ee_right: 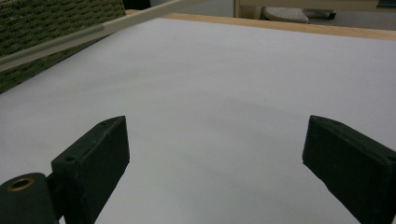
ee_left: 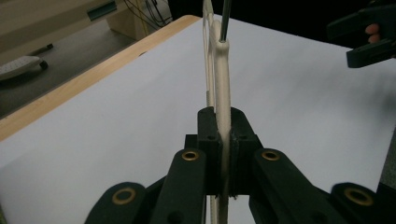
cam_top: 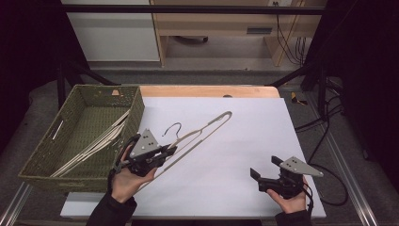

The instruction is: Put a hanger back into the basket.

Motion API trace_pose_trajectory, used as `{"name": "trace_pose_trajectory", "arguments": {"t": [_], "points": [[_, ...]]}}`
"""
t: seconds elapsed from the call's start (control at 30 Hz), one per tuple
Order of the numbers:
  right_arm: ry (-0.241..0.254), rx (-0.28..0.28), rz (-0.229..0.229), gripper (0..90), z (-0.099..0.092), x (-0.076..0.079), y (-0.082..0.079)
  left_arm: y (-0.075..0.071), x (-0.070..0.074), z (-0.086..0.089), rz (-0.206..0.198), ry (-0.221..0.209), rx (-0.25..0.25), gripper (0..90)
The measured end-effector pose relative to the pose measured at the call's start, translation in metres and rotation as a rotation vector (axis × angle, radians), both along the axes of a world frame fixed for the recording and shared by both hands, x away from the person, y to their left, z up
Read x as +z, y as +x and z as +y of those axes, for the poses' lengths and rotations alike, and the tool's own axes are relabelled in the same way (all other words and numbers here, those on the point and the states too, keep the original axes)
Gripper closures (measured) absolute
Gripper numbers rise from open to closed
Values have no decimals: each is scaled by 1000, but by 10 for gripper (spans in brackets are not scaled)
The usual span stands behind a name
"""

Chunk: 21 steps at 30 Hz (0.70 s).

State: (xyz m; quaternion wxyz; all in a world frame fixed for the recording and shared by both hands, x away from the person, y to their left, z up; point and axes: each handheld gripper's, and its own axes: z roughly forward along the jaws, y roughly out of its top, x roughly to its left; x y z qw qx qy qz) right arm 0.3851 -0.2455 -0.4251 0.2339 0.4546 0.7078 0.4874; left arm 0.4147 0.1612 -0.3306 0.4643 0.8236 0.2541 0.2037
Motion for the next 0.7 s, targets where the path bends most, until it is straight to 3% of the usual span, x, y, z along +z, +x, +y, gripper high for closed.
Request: {"name": "trace_pose_trajectory", "arguments": {"t": [0.27, 0.33, 0.43, 0.57, 0.7], "points": [[0, 4, -3, 72, -1, 0, 0, -3, 37, 16, -41, -1, -10, 860], [1, 3, -4, 71, -1, 0, 0, -3, 40, 17, -43, -3, -10, 859], [-1, 5, -9, 68, -1, 0, 0, 1, 57, 29, -45, -8, -23, 860], [24, 14, -13, 66, 0, 2, -1, 8, 71, 44, -38, -25, -23, 860], [9, 13, -11, 66, 0, 1, -1, 15, 82, 58, -39, -27, -13, 860]]}}
